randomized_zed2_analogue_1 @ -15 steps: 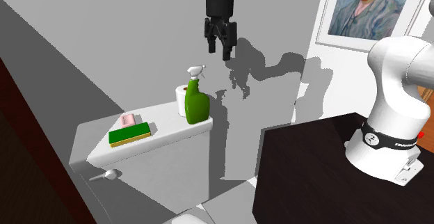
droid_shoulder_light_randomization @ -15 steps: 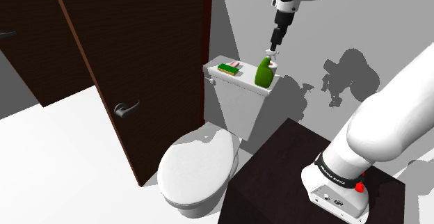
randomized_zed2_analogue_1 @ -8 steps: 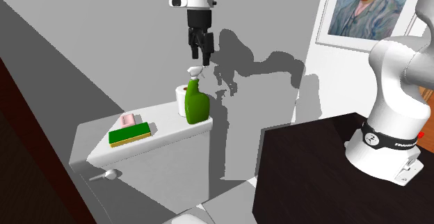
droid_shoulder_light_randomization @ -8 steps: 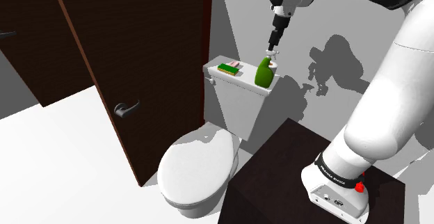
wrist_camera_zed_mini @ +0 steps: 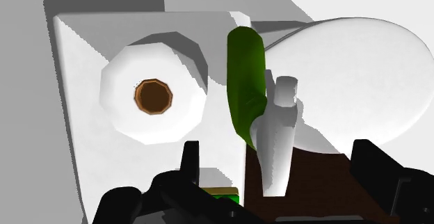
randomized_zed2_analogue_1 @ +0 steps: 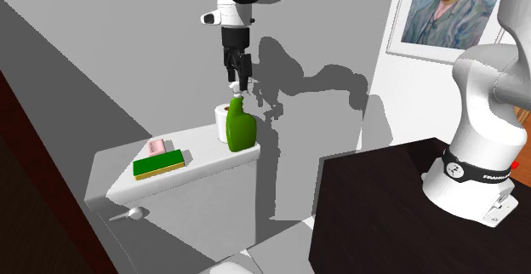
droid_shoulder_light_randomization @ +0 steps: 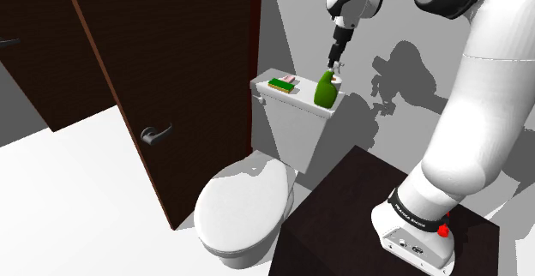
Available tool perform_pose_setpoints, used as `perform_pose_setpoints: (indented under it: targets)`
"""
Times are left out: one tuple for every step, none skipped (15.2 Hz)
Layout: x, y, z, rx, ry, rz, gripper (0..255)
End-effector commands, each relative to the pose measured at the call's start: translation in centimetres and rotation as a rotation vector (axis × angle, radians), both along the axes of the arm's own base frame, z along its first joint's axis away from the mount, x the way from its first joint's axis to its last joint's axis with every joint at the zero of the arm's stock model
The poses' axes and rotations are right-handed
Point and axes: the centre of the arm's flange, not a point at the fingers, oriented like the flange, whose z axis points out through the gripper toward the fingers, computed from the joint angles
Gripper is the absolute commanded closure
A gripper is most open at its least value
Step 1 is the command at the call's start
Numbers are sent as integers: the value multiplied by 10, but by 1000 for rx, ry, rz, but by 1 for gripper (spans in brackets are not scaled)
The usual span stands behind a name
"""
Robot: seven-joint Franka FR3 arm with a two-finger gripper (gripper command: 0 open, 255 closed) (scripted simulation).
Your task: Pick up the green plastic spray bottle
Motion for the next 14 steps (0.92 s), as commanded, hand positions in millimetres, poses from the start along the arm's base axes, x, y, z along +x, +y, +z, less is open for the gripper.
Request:
perform_pose_setpoints:
  targets:
    - [0,1,-11,0,0,0,0]
    - [0,1,-14,0,0,0,0]
    - [0,1,-14,0,0,0,0]
    - [0,1,-15,0,0,0,255]
    - [0,2,-14,0,0,0,255]
    - [0,2,-14,0,0,0,255]
    - [0,2,-14,0,0,0,255]
    - [0,2,-14,0,0,0,255]
    - [0,2,-14,0,0,0,255]
    - [0,2,-14,0,0,0,255]
    - [0,2,-14,0,0,0,255]
    - [0,2,-14,0,0,0,255]
    - [0,1,-14,0,0,0,255]
    - [0,1,-9,0,0,0,255]
